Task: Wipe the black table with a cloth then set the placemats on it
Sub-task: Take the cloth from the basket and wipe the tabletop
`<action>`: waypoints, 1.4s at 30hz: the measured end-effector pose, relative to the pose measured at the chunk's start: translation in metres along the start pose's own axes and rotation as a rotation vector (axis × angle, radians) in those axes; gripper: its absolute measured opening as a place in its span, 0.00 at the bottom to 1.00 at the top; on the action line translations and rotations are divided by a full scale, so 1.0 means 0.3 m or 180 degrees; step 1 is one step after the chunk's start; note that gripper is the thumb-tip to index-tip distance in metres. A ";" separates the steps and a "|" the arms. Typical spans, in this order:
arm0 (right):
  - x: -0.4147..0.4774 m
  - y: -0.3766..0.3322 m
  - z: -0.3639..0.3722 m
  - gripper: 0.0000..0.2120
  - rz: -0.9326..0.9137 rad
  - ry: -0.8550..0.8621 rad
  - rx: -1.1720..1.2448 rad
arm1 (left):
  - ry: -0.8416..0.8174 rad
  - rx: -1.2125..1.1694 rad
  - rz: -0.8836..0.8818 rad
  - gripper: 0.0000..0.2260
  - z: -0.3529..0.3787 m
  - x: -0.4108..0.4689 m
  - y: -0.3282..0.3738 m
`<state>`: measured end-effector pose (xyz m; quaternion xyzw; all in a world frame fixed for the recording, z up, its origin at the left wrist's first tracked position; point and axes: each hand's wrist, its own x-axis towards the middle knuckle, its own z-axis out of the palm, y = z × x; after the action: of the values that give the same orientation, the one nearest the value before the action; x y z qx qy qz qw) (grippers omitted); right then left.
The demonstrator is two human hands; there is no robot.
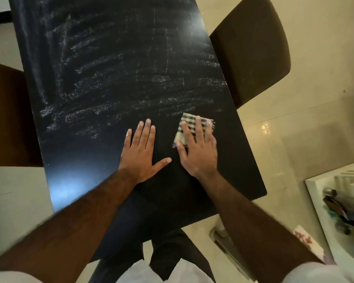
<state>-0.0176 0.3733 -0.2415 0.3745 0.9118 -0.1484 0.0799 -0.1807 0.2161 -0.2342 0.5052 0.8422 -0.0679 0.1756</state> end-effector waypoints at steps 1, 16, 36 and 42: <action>-0.014 0.047 -0.008 0.37 0.0088 0.0035 -0.0011 | 0.0066 0.0013 0.0005 0.54 0.003 0.000 0.002; 0.077 -0.035 -0.017 0.36 -0.0246 0.0077 -0.0119 | 0.0381 0.0000 -0.0010 0.48 0.020 0.042 0.023; 0.061 -0.142 0.018 0.35 -0.0403 -0.0059 -0.0128 | 0.0303 -0.0080 0.0288 0.51 0.048 -0.011 -0.048; 0.012 0.087 -0.054 0.36 0.0534 0.0001 -0.0012 | 0.0316 -0.0032 -0.0134 0.50 0.097 -0.172 -0.195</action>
<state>-0.0022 0.3986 -0.2326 0.4494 0.8775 -0.1394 0.0926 -0.2032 0.1370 -0.2462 0.4893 0.8606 -0.0422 0.1346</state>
